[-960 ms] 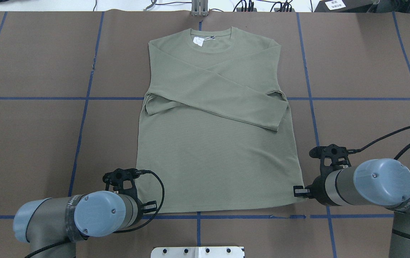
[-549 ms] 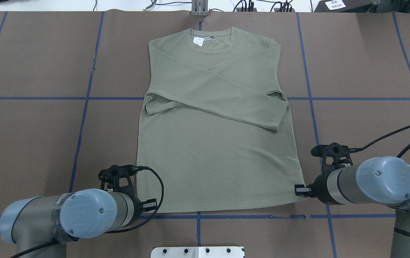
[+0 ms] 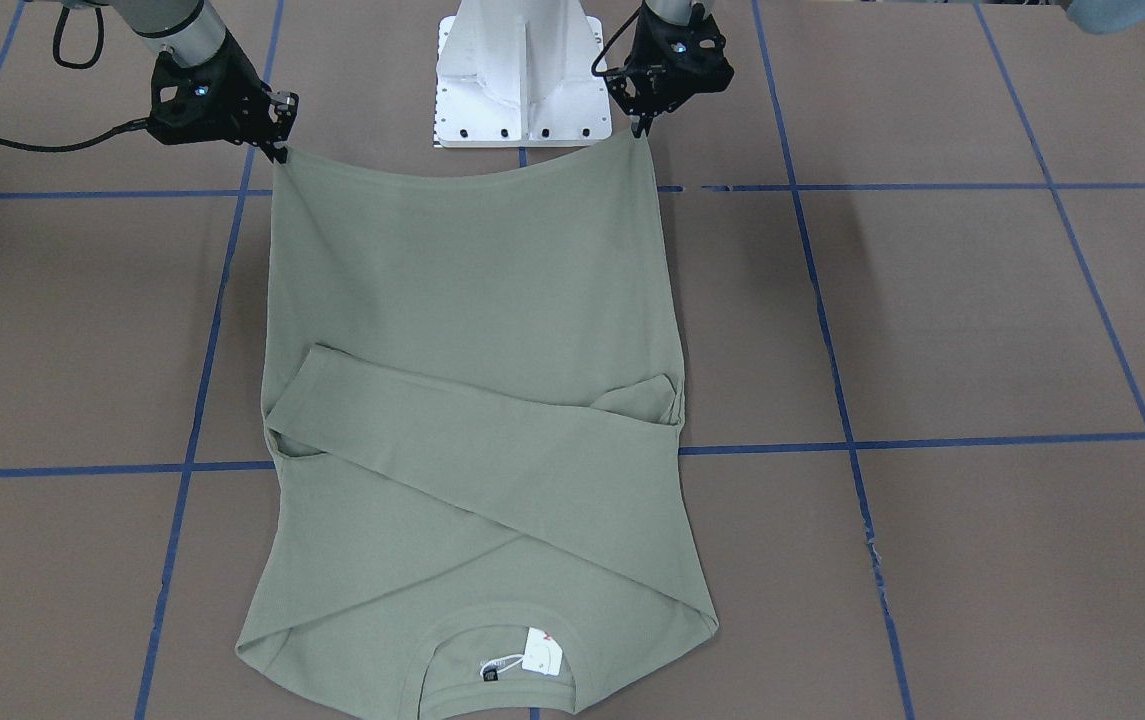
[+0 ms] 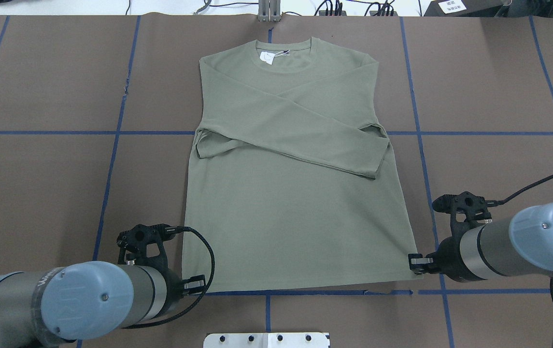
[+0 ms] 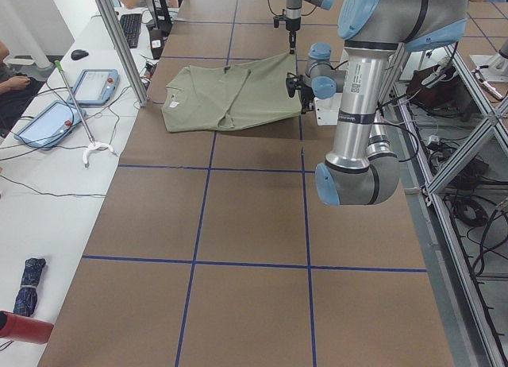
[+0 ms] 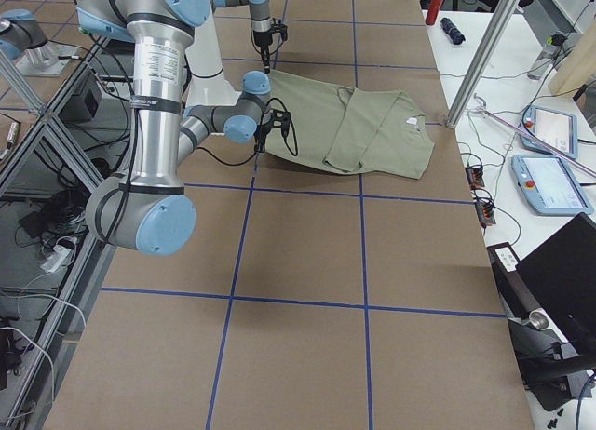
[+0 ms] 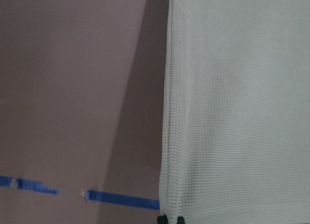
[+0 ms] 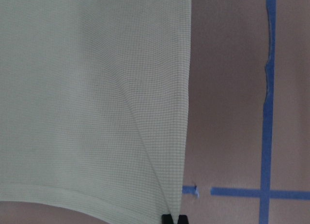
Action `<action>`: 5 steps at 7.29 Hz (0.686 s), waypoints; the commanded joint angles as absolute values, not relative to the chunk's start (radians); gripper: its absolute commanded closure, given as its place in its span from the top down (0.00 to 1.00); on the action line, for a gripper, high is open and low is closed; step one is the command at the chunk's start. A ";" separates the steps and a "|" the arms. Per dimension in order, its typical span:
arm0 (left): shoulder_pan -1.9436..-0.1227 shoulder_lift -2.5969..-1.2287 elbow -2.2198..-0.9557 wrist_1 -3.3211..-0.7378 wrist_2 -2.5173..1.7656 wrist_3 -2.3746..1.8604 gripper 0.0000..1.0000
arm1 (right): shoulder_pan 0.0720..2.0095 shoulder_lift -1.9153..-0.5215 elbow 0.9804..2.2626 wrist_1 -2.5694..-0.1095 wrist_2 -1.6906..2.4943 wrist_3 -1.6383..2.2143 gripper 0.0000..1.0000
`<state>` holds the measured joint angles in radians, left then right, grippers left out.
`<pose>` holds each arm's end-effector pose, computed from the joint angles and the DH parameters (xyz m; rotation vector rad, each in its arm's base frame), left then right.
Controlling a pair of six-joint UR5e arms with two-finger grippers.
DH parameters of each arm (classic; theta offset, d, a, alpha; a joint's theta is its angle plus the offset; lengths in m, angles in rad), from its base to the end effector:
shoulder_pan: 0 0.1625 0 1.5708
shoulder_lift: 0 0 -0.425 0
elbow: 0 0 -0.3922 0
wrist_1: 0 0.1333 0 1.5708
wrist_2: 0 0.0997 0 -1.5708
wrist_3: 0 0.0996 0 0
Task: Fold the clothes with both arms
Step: 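Move both grippers down to the hem corners nearest the robot, then grasp the hem corners with both grippers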
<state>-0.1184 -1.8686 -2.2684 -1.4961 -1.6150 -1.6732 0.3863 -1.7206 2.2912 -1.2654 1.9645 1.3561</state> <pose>0.4591 -0.1844 0.2206 -0.0337 0.9223 -0.1846 -0.3357 -0.2392 0.3532 -0.0956 -0.9333 -0.0136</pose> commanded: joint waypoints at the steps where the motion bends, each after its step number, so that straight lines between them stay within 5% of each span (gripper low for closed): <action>1: 0.006 -1.868 -2.390 -1.395 -1.615 -1.773 0.00 | 0.388 -1.773 2.379 -1.262 2.110 1.356 0.00; 5: -0.033 -1.887 -2.384 -1.397 -1.614 -1.729 0.00 | 0.480 -1.699 2.326 -1.262 2.141 1.341 0.00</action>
